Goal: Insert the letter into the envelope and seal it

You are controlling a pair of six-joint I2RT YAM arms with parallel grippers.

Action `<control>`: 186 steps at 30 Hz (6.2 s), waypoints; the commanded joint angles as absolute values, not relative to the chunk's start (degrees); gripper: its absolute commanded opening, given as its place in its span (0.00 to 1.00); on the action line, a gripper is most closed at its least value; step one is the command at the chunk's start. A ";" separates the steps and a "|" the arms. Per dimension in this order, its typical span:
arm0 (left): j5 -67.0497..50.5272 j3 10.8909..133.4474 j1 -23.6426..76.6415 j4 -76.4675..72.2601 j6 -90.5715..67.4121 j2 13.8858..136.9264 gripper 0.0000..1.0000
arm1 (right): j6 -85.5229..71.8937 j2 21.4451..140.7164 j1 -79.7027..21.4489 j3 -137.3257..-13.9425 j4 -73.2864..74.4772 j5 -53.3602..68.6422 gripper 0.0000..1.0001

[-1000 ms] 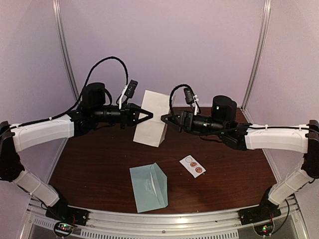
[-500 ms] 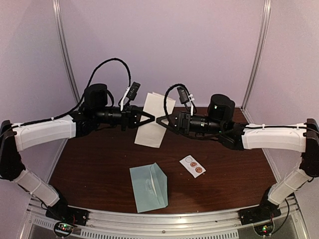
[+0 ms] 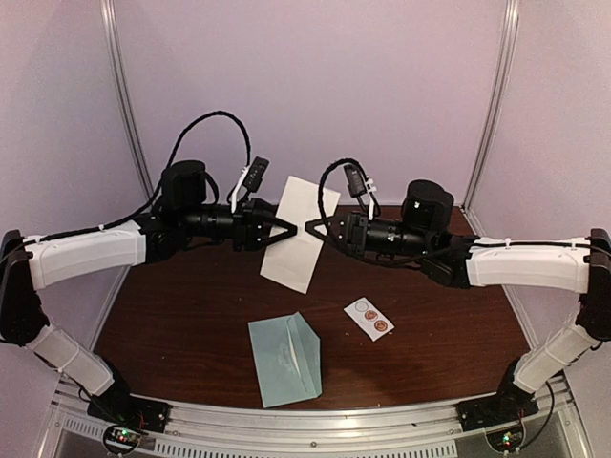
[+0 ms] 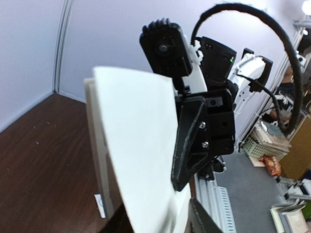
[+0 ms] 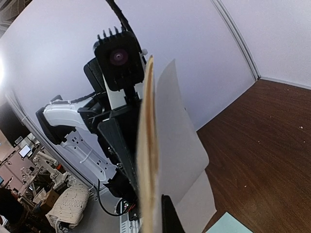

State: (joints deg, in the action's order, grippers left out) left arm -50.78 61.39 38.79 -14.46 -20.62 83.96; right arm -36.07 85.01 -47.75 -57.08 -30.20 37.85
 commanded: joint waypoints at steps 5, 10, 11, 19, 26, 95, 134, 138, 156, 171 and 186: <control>-44.42 61.79 38.03 -13.87 -18.03 79.33 0.70 | -33.25 78.81 -45.75 -55.14 -27.31 36.28 0.00; -47.08 62.26 37.88 -14.03 -18.01 79.86 0.76 | -31.23 77.61 -45.42 -56.53 -23.86 40.92 0.00; -48.29 62.43 37.88 -14.14 -18.14 80.24 0.76 | -30.85 77.61 -45.39 -56.97 -23.17 41.96 0.00; -54.84 62.85 38.95 -15.51 -18.13 81.61 0.67 | -29.08 77.25 -45.44 -58.12 -19.51 42.89 0.00; -56.38 62.75 39.16 -16.19 -18.41 81.93 0.50 | -30.18 77.77 -45.35 -58.10 -21.10 42.01 0.00; -41.93 55.22 40.73 -25.16 -26.58 79.28 0.25 | -35.61 78.70 -49.61 -52.78 -31.18 26.82 0.00; -18.09 14.35 50.27 -19.49 -70.23 64.01 0.48 | -49.54 92.52 -60.58 -49.66 -3.18 33.06 0.00; -19.54 13.76 50.26 -22.42 -70.58 66.86 0.48 | -50.09 95.37 -60.36 -51.46 -4.07 33.51 0.00; -23.03 13.03 50.36 -28.78 -70.91 76.38 0.47 | -46.71 101.50 -55.94 -52.96 3.96 29.01 0.00; -23.25 12.04 50.35 -32.91 -71.27 81.25 0.42 | -44.55 104.95 -55.99 -57.39 9.94 26.26 0.00; -24.18 12.73 50.36 -35.68 -71.11 85.07 0.40 | -44.94 107.37 -56.31 -57.74 6.93 29.36 0.00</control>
State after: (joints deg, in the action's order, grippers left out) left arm -23.81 12.73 50.00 -34.72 -71.20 83.74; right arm -45.19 105.84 -56.10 -56.71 8.25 28.36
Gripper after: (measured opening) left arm 0.398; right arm 0.007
